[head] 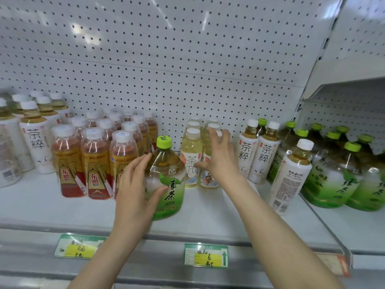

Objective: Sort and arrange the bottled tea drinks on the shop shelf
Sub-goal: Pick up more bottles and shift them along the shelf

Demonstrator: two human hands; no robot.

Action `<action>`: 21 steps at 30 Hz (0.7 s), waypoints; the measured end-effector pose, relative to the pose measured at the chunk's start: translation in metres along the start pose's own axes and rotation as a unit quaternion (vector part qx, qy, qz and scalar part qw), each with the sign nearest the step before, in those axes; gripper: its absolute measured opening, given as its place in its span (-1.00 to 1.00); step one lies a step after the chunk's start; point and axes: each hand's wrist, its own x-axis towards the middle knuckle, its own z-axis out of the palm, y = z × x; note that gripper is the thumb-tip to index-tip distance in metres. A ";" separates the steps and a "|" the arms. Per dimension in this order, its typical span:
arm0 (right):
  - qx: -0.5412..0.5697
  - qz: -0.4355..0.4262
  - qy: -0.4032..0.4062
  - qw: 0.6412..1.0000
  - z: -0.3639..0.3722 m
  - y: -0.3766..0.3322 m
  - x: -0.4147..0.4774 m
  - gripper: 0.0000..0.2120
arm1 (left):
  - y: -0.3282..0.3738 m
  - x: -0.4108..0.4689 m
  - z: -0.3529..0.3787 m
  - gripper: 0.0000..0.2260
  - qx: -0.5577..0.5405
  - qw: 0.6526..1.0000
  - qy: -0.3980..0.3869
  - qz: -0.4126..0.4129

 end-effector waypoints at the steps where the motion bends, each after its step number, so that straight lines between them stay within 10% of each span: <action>1: 0.002 0.003 0.005 1.000 0.002 -0.001 0.001 0.07 | 0.000 0.000 0.000 -0.25 -0.004 1.000 -0.002 -0.002; 7: 0.036 -0.006 -0.004 0.999 -0.010 0.003 -0.013 0.02 | 0.003 -0.002 0.001 -0.24 0.011 1.000 -0.006 -0.005; 14: 0.126 0.150 0.407 0.892 -0.054 0.088 -0.094 -0.31 | 0.043 -0.019 0.041 -0.50 -0.011 0.964 0.083 0.254; 17: 0.257 0.266 0.250 0.895 -0.058 0.129 -0.093 -0.10 | 0.074 -0.009 0.081 -0.44 -0.071 0.975 -0.035 0.207; 21: 0.341 0.275 0.108 0.892 -0.048 0.159 -0.084 -0.34 | 0.104 0.023 0.155 -0.29 -0.127 0.976 -0.172 0.050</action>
